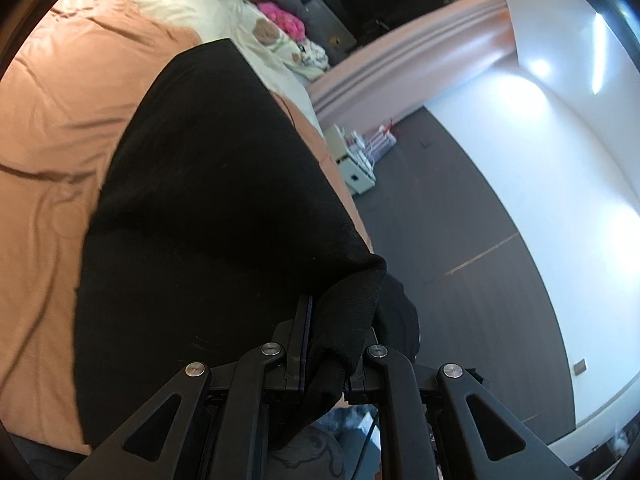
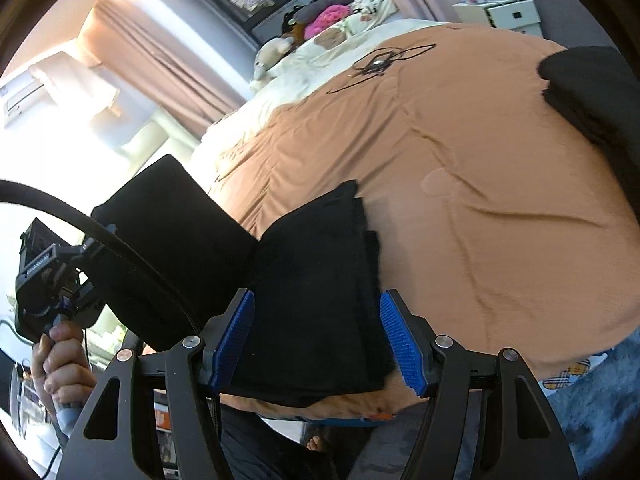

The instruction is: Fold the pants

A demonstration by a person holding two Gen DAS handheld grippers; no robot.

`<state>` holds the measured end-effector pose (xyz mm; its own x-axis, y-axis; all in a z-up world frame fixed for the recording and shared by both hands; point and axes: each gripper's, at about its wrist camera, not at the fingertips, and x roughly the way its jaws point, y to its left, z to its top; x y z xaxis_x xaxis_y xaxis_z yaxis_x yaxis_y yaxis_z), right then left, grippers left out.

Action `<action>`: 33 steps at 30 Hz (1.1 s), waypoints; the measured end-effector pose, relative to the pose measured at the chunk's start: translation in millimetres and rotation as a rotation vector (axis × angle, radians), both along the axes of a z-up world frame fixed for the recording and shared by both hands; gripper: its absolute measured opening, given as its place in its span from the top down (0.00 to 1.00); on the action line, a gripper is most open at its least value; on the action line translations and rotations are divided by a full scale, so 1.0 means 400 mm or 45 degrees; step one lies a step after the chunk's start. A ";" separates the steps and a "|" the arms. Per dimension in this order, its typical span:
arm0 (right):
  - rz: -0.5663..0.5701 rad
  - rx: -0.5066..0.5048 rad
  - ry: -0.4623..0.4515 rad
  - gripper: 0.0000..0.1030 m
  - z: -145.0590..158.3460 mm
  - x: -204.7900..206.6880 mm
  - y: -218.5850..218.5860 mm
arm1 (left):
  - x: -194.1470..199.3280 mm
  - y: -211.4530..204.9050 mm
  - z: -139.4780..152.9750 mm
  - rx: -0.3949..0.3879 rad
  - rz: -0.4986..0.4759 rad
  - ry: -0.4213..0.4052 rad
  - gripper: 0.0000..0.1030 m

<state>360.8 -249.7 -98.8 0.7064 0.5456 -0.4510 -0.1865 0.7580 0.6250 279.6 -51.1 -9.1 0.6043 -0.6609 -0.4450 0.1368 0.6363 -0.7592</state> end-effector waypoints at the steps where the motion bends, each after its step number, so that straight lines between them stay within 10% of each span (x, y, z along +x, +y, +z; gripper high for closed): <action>1: -0.007 0.001 0.005 0.38 -0.004 -0.004 -0.005 | 0.012 -0.022 -0.013 0.004 -0.019 0.012 0.89; 12: -0.087 0.030 0.061 0.38 -0.038 -0.059 -0.140 | 0.101 -0.224 -0.192 0.075 -0.165 0.218 0.89; 26: -0.037 0.064 0.084 0.38 -0.047 -0.077 -0.118 | 0.029 -0.255 -0.219 0.170 -0.225 0.288 0.85; 28: -0.018 0.059 0.082 0.38 -0.041 -0.078 -0.105 | 0.029 -0.241 -0.223 0.137 -0.231 0.302 0.77; 33: 0.003 0.059 0.078 0.38 -0.028 -0.073 -0.083 | 0.010 -0.177 -0.196 0.092 -0.155 0.248 0.20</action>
<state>331.8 -283.0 -110.1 0.6768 0.5689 -0.4672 -0.1491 0.7274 0.6699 283.7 -121.8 -87.4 0.4202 -0.6861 -0.5939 0.0717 0.6775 -0.7320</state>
